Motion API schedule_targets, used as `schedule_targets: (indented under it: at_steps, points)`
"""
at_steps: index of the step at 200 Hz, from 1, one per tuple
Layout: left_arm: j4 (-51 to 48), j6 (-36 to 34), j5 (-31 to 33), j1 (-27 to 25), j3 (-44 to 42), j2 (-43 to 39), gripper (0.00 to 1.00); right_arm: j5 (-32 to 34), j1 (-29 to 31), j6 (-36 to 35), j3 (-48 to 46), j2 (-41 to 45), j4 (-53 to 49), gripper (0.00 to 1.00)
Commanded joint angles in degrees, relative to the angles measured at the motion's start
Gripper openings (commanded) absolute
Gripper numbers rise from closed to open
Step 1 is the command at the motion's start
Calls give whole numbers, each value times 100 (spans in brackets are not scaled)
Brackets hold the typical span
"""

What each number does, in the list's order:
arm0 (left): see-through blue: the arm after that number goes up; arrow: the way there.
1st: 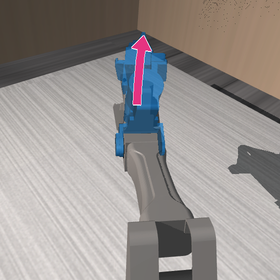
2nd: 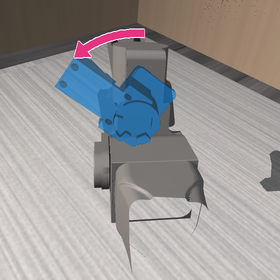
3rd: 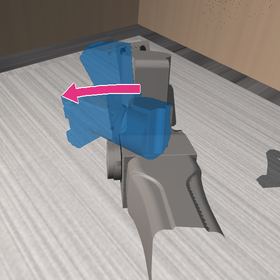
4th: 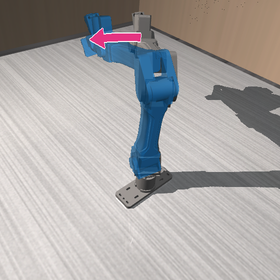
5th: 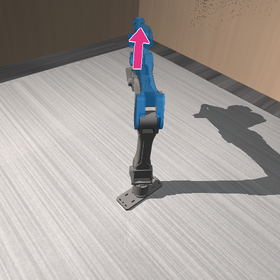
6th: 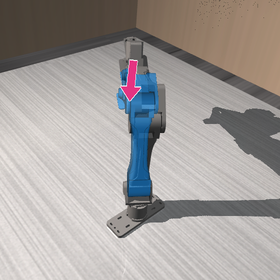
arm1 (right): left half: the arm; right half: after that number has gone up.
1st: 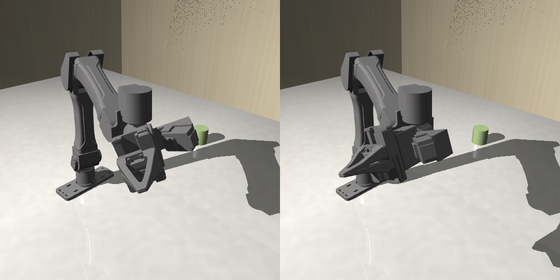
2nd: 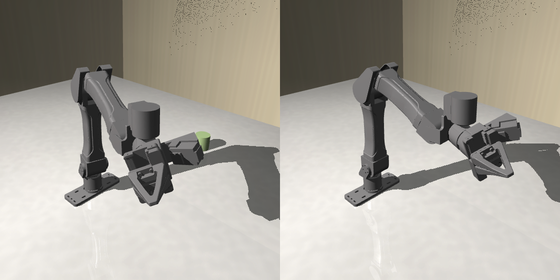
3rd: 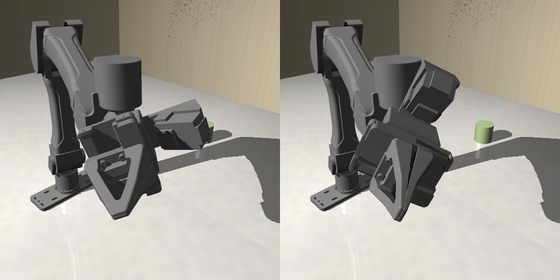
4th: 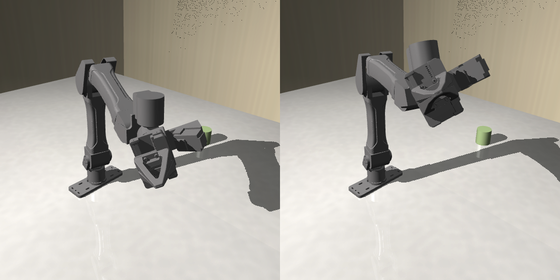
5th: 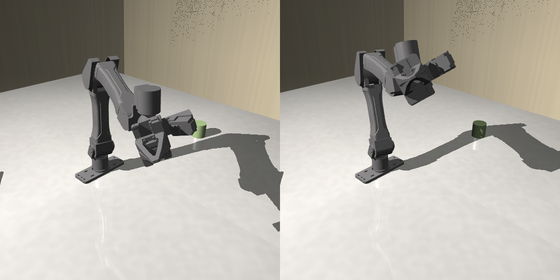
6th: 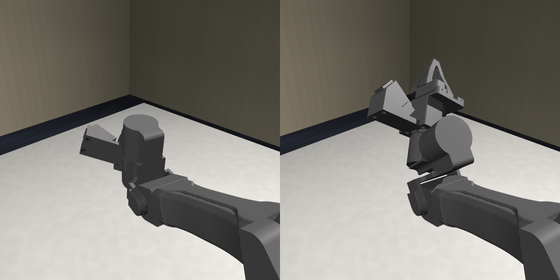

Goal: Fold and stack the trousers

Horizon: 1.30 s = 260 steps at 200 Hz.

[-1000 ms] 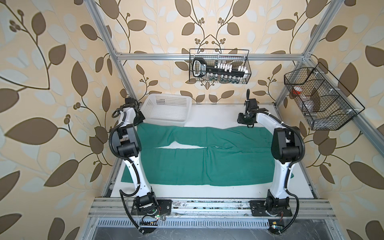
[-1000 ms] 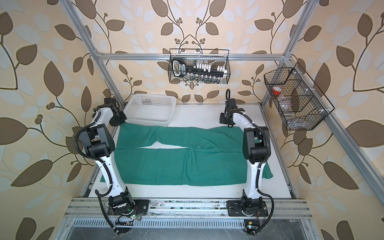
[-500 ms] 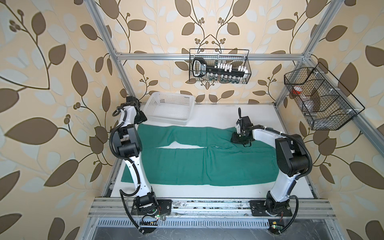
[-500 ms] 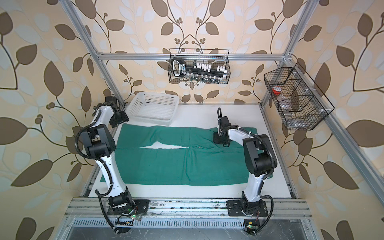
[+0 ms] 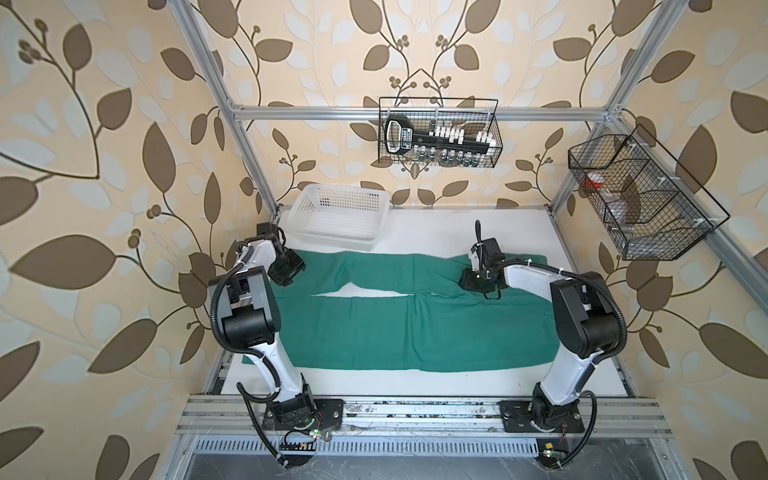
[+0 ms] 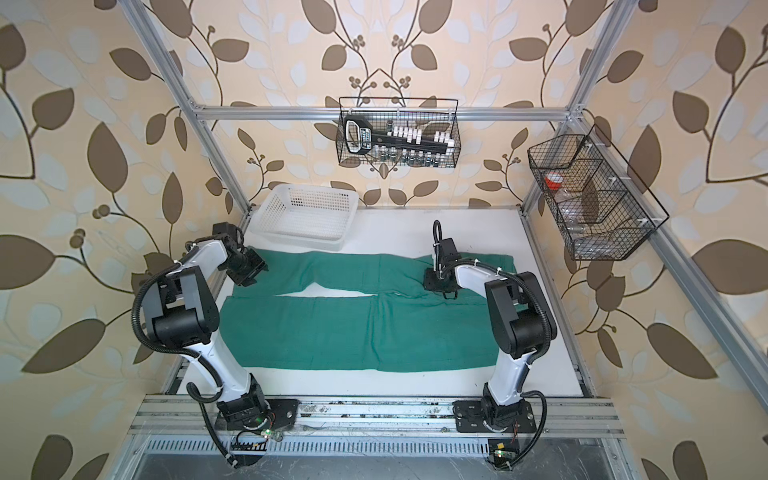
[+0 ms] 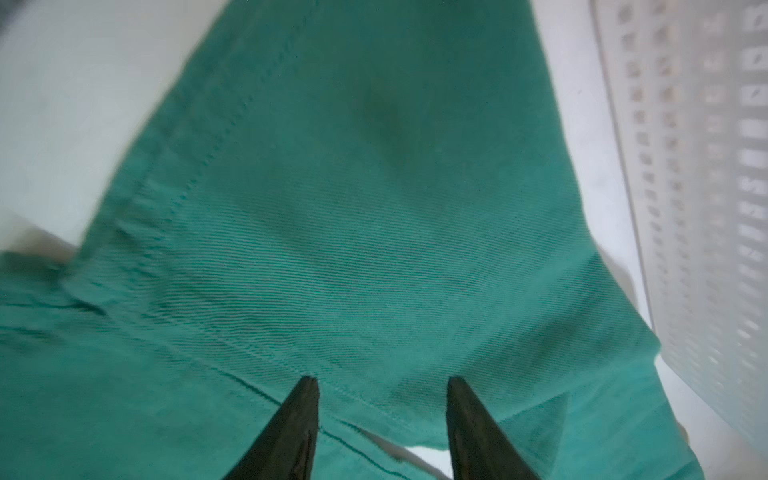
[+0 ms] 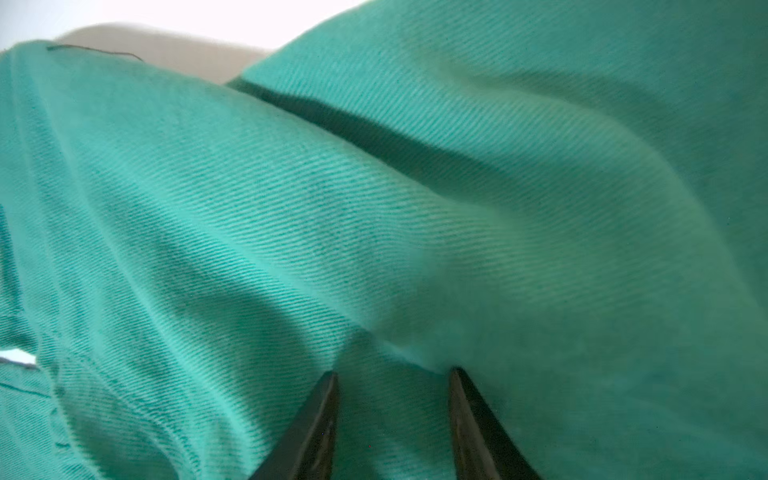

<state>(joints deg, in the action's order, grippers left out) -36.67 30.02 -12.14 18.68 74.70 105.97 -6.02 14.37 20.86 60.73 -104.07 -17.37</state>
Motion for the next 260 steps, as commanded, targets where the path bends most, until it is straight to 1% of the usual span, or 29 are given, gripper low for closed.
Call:
schedule_targets:
  at_steps: [1, 25, 49, 78, 109, 135, 146, 165, 177, 192, 210, 235, 248, 260]
  points:
    - [860, 433, -304, -48, -170, 13, 44, 30, 29, 67, -207, 49, -154, 45]
    - [1114, 458, -131, -38, -170, 262, 37, 44, 23, 89, -277, 107, -127, 45]
    - [947, 410, 100, -30, -131, 512, 36, 79, -24, 102, -369, 172, -119, 45]
    - [693, 356, 556, 30, -293, 486, 35, 154, -197, 51, -434, 207, -169, 45]
    - [-22, -137, 1526, 57, 13, 631, 35, 150, -287, 32, -459, 181, -175, 46]
    - [-161, -427, 1997, 48, 130, 670, 35, 207, -369, 39, -394, 147, -204, 47]
    - [-138, -532, 1940, 48, 223, 674, 36, 195, -398, 24, -381, 133, -198, 47]
    - [-80, -628, 1661, 40, 421, 692, 40, 3, -395, -3, -370, 182, -138, 50]
    - [-101, -717, 1553, 31, 572, 688, 45, -83, -383, 5, -349, 285, -136, 52]
    - [-262, -851, 1603, 32, 786, 645, 51, -92, -395, -7, -315, 457, -237, 54]
    - [-408, -950, 1579, 31, 913, 434, 58, 58, -456, -33, -300, 723, -373, 57]
    - [-510, -917, 1406, 31, 856, 68, 67, 343, -616, -66, -233, 1058, -538, 61]
    - [-605, -812, 1212, 32, 824, -81, 70, 636, -667, -158, -49, 1140, -708, 65]
    - [-728, -645, 965, 34, 819, -198, 72, 1048, -776, -127, 138, 1153, -821, 69]
